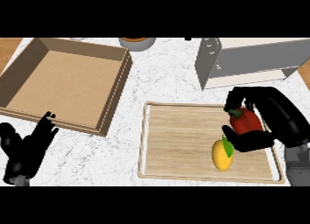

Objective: Pick the bell pepper from the tray and place it in the tiered shelf

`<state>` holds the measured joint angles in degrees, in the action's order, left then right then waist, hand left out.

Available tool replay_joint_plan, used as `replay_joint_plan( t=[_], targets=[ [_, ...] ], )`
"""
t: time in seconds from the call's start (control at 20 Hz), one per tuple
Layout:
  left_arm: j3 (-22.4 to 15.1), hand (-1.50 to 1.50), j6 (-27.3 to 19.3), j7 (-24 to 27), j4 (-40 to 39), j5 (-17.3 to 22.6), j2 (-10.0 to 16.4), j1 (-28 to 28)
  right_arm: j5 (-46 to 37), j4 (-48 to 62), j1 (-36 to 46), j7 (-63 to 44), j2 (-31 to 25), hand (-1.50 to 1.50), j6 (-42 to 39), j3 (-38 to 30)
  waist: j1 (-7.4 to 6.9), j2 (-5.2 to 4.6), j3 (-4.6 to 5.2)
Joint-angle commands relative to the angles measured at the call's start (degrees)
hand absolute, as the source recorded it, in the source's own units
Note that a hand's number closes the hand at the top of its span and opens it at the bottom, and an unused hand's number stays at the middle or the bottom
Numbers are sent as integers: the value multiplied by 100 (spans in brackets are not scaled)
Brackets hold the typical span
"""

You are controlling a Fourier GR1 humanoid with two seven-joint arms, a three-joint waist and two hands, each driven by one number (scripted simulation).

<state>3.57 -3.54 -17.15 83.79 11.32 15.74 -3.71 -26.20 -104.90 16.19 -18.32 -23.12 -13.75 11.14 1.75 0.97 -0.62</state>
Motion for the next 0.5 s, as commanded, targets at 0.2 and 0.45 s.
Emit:
replay_joint_plan(
  t=[0.2, 0.45],
  targets=[
    [-277, 0, 51, -111, -53, -24, -332, 179, 1082, -1678, 744, -1855, -550, 150, -736, -1506, -57, -56, 74],
    [-197, 0, 53, -87, -573, -121, -336, 736, 1799, -1312, 1414, -2244, -1048, 150, -1057, -2388, -71, -91, 71]
  ],
)
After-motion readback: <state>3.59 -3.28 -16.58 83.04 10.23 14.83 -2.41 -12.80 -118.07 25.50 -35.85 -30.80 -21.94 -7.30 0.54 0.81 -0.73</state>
